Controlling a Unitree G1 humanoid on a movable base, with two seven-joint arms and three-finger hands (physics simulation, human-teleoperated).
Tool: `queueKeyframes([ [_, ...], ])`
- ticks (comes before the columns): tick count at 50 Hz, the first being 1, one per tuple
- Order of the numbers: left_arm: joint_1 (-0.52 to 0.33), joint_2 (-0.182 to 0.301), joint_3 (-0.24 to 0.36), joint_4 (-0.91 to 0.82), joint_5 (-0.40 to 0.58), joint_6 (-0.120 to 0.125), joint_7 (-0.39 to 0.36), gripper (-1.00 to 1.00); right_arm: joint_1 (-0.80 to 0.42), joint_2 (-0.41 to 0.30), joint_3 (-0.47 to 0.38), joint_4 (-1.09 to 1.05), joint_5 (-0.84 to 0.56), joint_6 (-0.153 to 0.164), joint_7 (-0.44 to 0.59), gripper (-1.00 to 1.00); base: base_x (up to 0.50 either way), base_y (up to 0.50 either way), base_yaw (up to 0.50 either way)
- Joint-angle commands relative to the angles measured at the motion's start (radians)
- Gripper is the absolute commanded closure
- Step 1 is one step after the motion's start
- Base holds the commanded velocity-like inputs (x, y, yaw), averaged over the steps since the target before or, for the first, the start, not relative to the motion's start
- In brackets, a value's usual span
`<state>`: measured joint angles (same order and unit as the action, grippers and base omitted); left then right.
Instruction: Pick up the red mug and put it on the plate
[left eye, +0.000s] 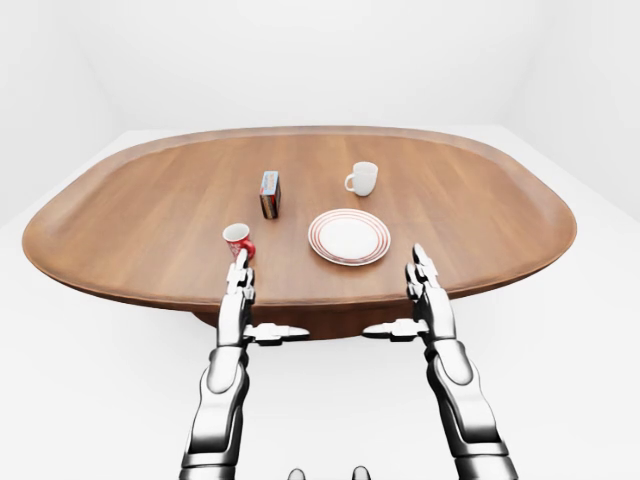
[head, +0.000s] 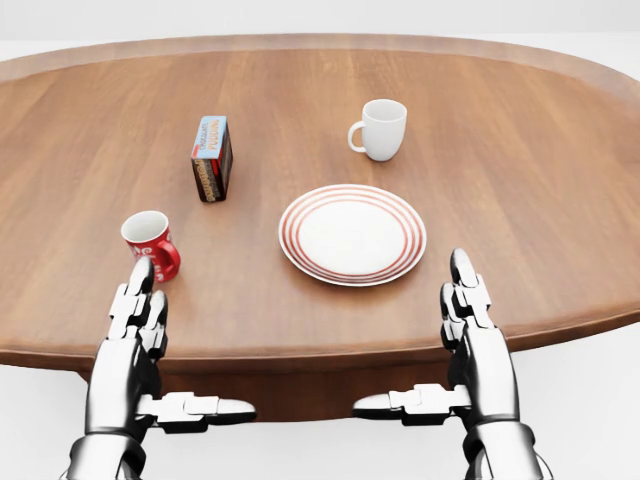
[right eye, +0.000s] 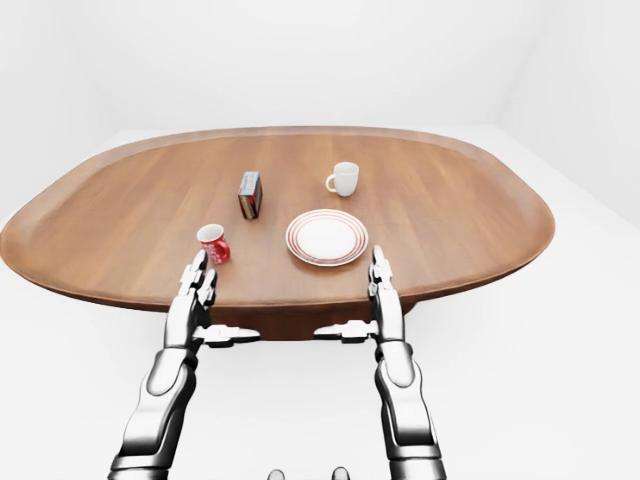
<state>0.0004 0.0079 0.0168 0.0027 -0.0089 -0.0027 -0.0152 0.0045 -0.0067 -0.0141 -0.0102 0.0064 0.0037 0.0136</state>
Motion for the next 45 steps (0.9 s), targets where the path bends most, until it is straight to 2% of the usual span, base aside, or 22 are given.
queueKeyframes([
  [1, 0.007, 0.007, 0.022, 0.000, -0.026, 0.002, -0.029, -1.00, 0.005, -0.012, -0.026, -0.011, 0.010, 0.003, 0.021, -1.00, 0.00, 0.00, 0.00],
  [3, 0.008, 0.006, 0.014, 0.011, -0.015, -0.013, -0.027, -1.00, 0.010, -0.011, -0.023, -0.022, 0.005, 0.006, 0.020, -1.00, 0.00, 0.00, 0.00],
  [8, 0.005, 0.012, 0.026, -0.009, -0.027, 0.007, -0.029, -1.00, 0.006, -0.013, -0.027, -0.016, 0.004, 0.005, 0.019, -1.00, 0.00, 0.00, 0.00],
  [11, 0.008, 0.009, 0.021, -0.008, -0.021, 0.003, -0.027, -1.00, 0.001, -0.014, -0.030, -0.008, 0.003, 0.001, 0.016, -1.00, 0.00, 0.00, 0.00],
  [15, 0.020, 0.016, 0.034, -0.065, -0.019, 0.030, -0.020, -1.00, -0.003, -0.030, -0.071, -0.064, 0.020, 0.038, 0.001, -1.00, 0.00, 0.00, 0.00],
  [18, 0.025, 0.023, 0.062, -0.083, -0.019, 0.019, -0.009, -1.00, -0.011, -0.045, -0.121, -0.114, 0.054, 0.070, -0.012, -1.00, 0.00, 0.00, 0.00],
  [19, 0.014, 0.035, 0.100, -0.089, -0.044, 0.030, -0.002, -1.00, -0.011, -0.053, -0.155, -0.169, 0.082, 0.084, -0.024, -1.00, 0.00, 0.00, 0.00],
  [21, 0.006, 0.050, 0.145, -0.117, -0.082, 0.061, 0.001, -1.00, -0.012, -0.066, -0.188, -0.215, 0.091, 0.084, -0.042, -1.00, 0.00, 0.00, 0.00],
  [22, 0.002, 0.059, 0.166, -0.127, -0.097, 0.069, 0.002, -1.00, -0.014, -0.077, -0.221, -0.255, 0.118, 0.084, -0.044, -1.00, 0.00, 0.00, 0.00],
  [23, -0.001, 0.075, 0.207, -0.160, -0.128, 0.090, 0.007, -1.00, -0.014, -0.089, -0.250, -0.295, 0.136, 0.084, -0.047, -1.00, 0.00, 0.00, 0.00],
  [26, -0.008, 0.102, 0.280, -0.201, -0.179, 0.090, 0.018, -1.00, -0.023, -0.118, -0.324, -0.350, 0.161, 0.084, -0.053, -1.00, 0.00, 0.00, 0.00],
  [28, -0.020, 0.132, 0.359, -0.229, -0.245, 0.090, 0.033, -1.00, -0.037, -0.143, -0.391, -0.386, 0.211, 0.084, -0.060, -1.00, 0.00, 0.00, 0.00],
  [32, -0.021, 0.164, 0.432, -0.285, -0.298, 0.090, 0.055, -1.00, -0.043, -0.168, -0.459, -0.447, 0.285, 0.084, -0.072, -1.00, 0.00, 0.00, 0.00],
  [34, -0.022, 0.194, 0.513, -0.313, -0.295, 0.090, 0.113, -1.00, -0.049, -0.191, -0.509, -0.478, 0.321, 0.084, -0.088, -1.00, 0.00, 0.00, 0.00],
  [35, -0.024, 0.206, 0.570, -0.336, -0.362, 0.090, 0.132, -1.00, -0.054, -0.199, -0.539, -0.479, 0.341, 0.084, -0.101, -1.00, 0.00, 0.00, 0.00],
  [36, -0.025, 0.214, 0.598, -0.344, -0.392, 0.090, 0.150, -1.00, -0.055, -0.206, -0.562, -0.493, 0.373, 0.084, -0.110, -1.00, 0.00, 0.00, 0.00],
  [39, -0.019, 0.228, 0.634, -0.365, -0.437, 0.090, 0.187, -1.00, -0.052, -0.227, -0.605, -0.525, 0.410, 0.084, -0.143, -1.00, 0.00, 0.00, 0.00],
  [45, -0.011, 0.227, 0.628, -0.363, -0.457, 0.090, 0.195, -1.00, -0.047, -0.235, -0.616, -0.539, 0.433, 0.084, -0.156, -1.00, 0.00, 0.00, 0.00],
])
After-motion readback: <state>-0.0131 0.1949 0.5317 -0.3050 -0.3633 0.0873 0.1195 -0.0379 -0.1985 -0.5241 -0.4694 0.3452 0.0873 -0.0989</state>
